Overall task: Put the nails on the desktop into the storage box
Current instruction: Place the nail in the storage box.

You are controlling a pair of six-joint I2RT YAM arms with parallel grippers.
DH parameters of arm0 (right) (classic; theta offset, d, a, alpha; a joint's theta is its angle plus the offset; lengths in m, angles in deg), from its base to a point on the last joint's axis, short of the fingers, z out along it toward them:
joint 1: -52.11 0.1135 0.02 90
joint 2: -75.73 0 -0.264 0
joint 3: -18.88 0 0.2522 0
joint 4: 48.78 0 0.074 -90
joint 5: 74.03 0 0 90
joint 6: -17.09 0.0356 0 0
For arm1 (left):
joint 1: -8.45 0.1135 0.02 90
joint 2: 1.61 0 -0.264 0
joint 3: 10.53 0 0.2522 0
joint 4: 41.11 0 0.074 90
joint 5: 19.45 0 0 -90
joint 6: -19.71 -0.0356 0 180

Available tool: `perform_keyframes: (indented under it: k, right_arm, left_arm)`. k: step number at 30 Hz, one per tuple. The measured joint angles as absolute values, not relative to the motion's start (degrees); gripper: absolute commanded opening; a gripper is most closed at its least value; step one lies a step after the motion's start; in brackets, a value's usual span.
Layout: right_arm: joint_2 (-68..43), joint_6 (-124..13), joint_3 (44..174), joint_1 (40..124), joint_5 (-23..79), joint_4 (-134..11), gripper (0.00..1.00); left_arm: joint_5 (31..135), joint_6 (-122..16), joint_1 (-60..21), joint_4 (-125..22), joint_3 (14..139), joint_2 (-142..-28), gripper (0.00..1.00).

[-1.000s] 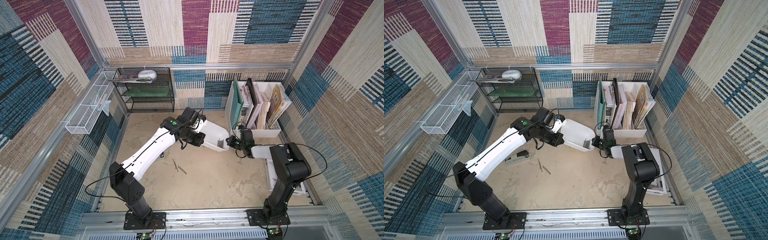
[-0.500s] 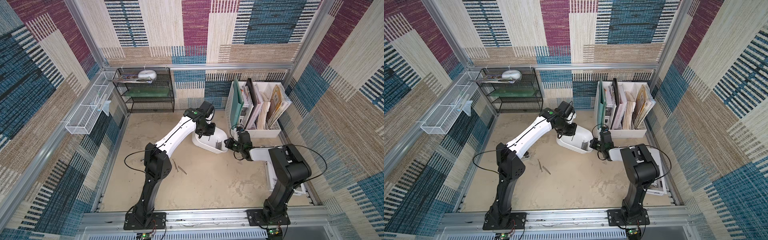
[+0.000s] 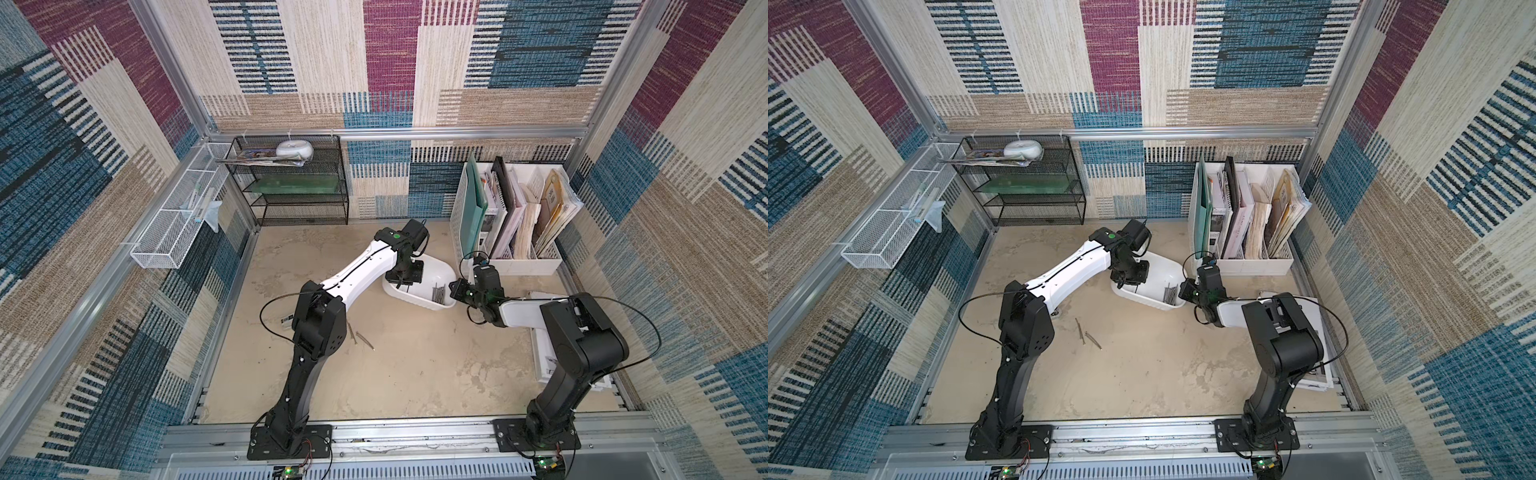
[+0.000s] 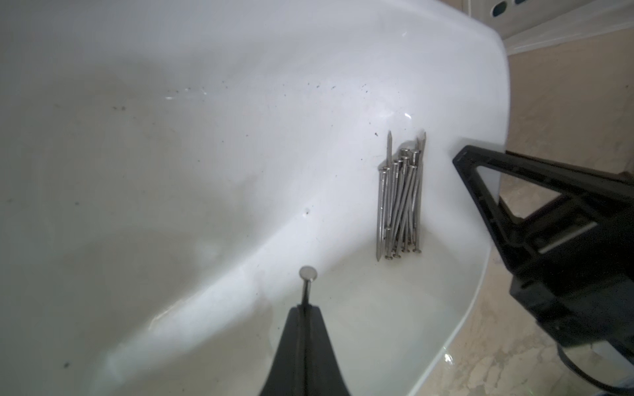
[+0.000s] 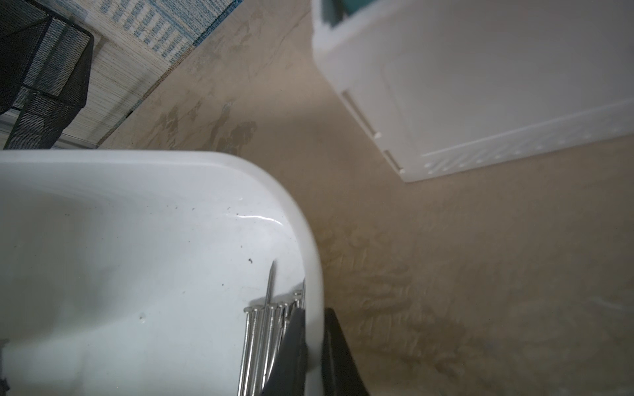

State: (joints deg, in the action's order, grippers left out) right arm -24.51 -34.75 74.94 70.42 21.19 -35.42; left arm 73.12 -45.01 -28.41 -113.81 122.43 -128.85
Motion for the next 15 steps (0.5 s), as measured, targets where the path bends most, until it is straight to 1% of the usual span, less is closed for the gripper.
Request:
perform_keyframes:
  k: [1,2,3,6,9,11,12,15]
  right_arm:
    - [-24.4,-34.8,74.9,70.4,21.2,-35.3,0.00]
    - [-24.4,-34.8,74.9,70.5,21.2,-35.2,0.00]
    - [-24.3,-34.8,74.8,70.5,21.1,-35.2,0.00]
    - [-24.3,-34.8,74.8,70.4,21.0,-35.2,0.00]
    - [-24.4,-34.8,74.8,70.5,20.9,-35.2,0.00]
    - [-24.4,-34.9,74.8,70.5,20.9,-35.3,0.00]
    - [-24.4,-34.9,74.9,70.5,20.9,-35.4,0.00]
    - [-24.9,-35.0,75.3,70.5,21.0,-35.6,0.00]
  left_arm:
    - [73.1,-44.8,-28.4,-113.5,121.9,-128.9,0.14]
    - [73.0,-44.8,-28.4,-113.3,121.4,-129.0,0.20]
    - [72.8,-44.7,-28.4,-113.1,121.2,-128.9,0.22]
    - [72.2,-43.5,-28.4,-111.8,119.4,-127.0,0.27]
    - [72.1,-43.5,-28.4,-110.5,115.8,-120.8,0.32]
    - [72.0,-43.4,-28.5,-108.5,110.2,-112.8,0.33]
    - [71.9,-43.3,-28.5,-107.5,107.0,-108.9,0.35]
    - [71.6,-41.7,-28.5,-105.3,94.3,-97.3,0.36]
